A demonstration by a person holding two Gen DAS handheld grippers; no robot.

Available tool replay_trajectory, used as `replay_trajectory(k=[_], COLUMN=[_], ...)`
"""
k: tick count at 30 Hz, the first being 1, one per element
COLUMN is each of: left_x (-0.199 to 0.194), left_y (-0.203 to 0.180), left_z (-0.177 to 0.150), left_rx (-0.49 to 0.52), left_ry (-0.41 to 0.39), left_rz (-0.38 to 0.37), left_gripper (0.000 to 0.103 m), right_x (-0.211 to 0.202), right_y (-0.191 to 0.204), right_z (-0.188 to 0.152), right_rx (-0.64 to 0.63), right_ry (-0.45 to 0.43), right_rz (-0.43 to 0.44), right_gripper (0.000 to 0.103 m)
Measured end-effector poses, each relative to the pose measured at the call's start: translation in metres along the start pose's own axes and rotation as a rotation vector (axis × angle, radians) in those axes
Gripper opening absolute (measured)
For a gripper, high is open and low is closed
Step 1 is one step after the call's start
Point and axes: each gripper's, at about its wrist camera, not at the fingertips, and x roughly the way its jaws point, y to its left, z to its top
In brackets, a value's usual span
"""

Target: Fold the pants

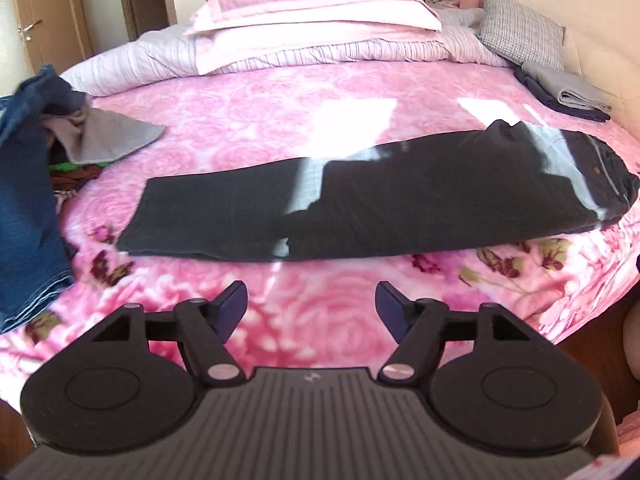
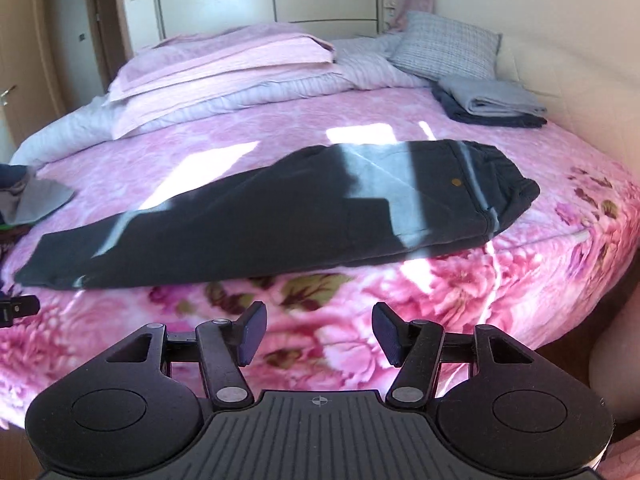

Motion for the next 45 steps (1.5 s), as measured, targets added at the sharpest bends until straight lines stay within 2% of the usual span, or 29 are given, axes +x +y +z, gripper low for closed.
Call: replay_trajectory(k=[5,11,21,29,34,45], left_x=[-0.026,-0.033,0.006,0.037,0.053,0.078], left_y=[-0.006,-0.024,-0.058,-0.073,-0.066,-0.028], left_z=[-0.011,-0.023,-0.008,0.010,0.015,0.018], left_rx=[0.029,0.085,0.142,0.178,0.186,0.118], left_ry=[-0.024,-0.014,0.054,0.076,0.091,0.128], left_rz=[0.003,-0.010,0.003,-0.038,-0.053,-0.019], left_gripper=[0.067,0.067,0.067,0.067,0.067,0.067], right_x=[-0.024,-0.032,0.013,0.031,0.047,0.083], right_y=[0.014,0.014,-0.008,-0.010,-0.003,0.027], right_z=[-0.011,-0.018,-0.001,0.006,0.009,0.022], right_rx=[-0.008,-0.020,-0.008,0.002,0.018,-0.049], right_ry=[-0.022,-0.020,0.051,0.073,0.092,0.124], right_rz=[0.009,-0.002,0.009,-0.017,-0.037,-0.012], right_gripper=[0.056,0.056,0.056,0.056,0.056,0.056])
